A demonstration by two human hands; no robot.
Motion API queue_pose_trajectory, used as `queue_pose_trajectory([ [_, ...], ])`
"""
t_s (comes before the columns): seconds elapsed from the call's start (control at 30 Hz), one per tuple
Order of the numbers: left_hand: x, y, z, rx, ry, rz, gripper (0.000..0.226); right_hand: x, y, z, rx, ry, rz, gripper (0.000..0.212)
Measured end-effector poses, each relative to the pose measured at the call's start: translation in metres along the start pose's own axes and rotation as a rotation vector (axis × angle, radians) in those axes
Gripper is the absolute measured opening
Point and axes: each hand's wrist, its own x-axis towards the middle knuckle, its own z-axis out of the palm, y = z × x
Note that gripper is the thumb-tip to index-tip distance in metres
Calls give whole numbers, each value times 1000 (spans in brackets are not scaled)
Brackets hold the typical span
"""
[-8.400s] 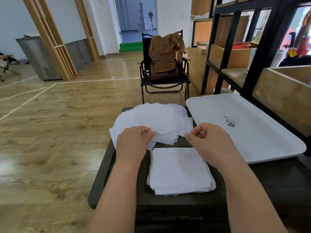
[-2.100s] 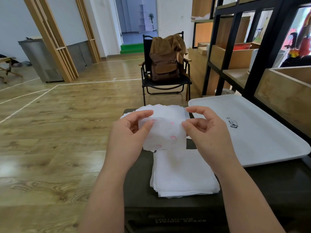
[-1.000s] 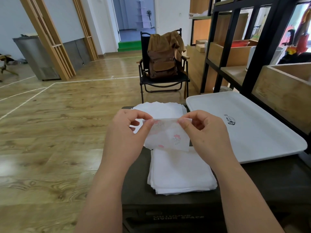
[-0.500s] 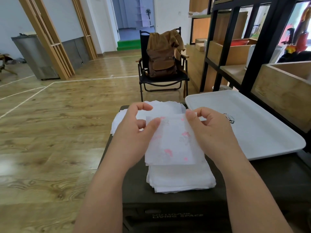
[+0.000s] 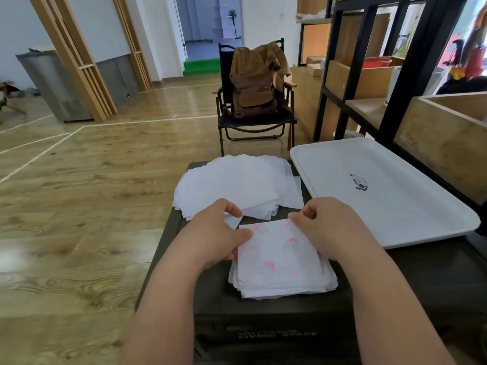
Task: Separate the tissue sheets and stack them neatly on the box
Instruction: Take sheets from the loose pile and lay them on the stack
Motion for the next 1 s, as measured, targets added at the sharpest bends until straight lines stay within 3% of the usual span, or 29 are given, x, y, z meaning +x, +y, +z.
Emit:
queue_pose_trajectory([
  [0.1,1,-1,0,28,71,-40,22,0,0,1,-12,11,8,33],
  [0.23,16,-5,-2,198,543,104,22,-1,2,-2,48,150,22,26],
  [0.27,21,-6,-2,193,595,173,24,-1,2,-2,66,184,16,24],
  [0.37,39,-14,5,273,463,290,53,1,2,-2,122,214,-23,19],
  [0.47,49,-24,13,344,325,258,64,1,2,-1,165,194,-52,18],
  [0.77,48,-27,14,357,499,403,27,2,3,0,196,184,-76,16],
  [0.9,35,-14,8,178,568,425,45,1,1,-2,217,168,-117,14],
  [1.0,19,1,1,-243,559,373,51,0,-3,-3,301,87,-166,11],
])
